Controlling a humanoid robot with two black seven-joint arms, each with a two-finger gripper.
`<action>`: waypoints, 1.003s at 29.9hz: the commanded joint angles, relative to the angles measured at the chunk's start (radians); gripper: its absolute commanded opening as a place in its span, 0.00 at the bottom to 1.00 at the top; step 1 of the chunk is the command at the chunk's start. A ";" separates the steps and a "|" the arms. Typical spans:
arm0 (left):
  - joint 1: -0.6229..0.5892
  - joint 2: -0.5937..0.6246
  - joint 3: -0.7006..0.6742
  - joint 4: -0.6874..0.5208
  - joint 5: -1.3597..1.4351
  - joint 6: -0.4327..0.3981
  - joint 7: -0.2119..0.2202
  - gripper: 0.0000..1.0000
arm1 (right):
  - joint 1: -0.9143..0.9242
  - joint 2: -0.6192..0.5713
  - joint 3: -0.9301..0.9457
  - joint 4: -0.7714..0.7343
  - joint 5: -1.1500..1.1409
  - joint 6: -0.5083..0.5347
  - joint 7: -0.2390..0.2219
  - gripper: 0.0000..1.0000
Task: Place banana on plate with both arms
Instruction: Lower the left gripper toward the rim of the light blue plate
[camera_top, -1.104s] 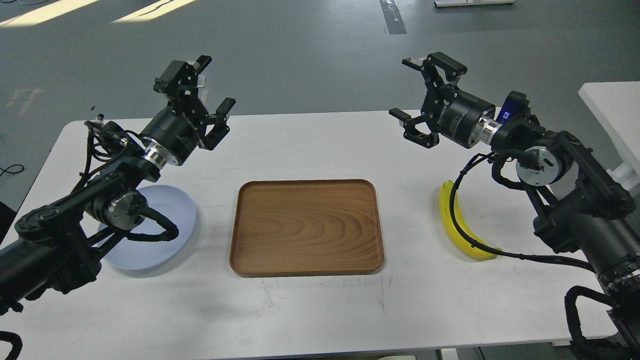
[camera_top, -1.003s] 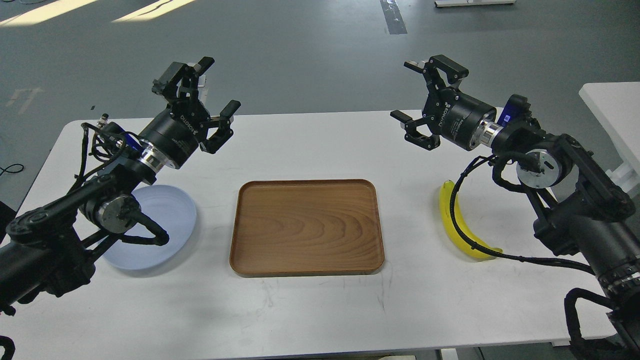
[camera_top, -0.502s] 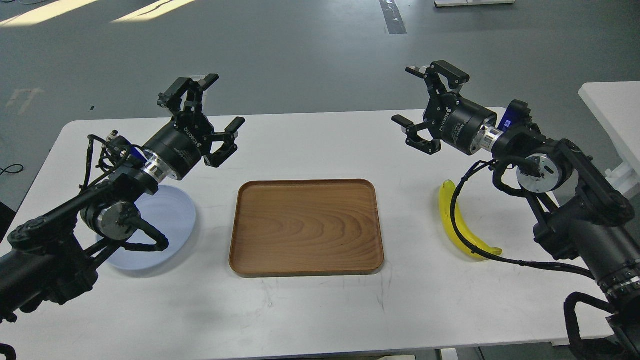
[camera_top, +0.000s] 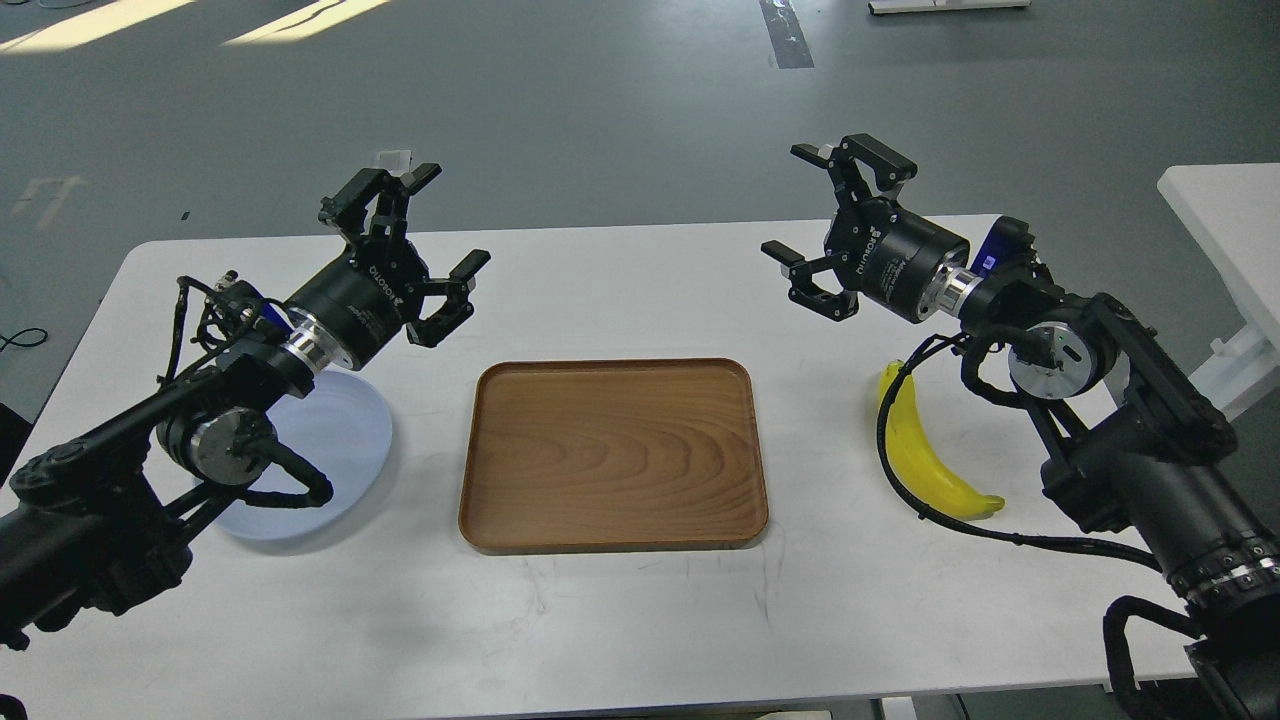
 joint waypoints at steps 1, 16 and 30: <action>-0.001 0.003 0.000 0.000 0.000 0.002 0.000 0.98 | -0.002 0.000 -0.004 0.000 -0.002 0.000 -0.001 1.00; 0.004 -0.003 -0.021 -0.001 -0.001 0.000 0.000 0.98 | -0.013 0.005 0.001 0.000 -0.002 0.000 -0.001 1.00; 0.028 0.006 -0.021 -0.012 -0.008 0.013 0.042 0.98 | -0.018 0.022 0.001 0.002 -0.002 0.000 -0.001 1.00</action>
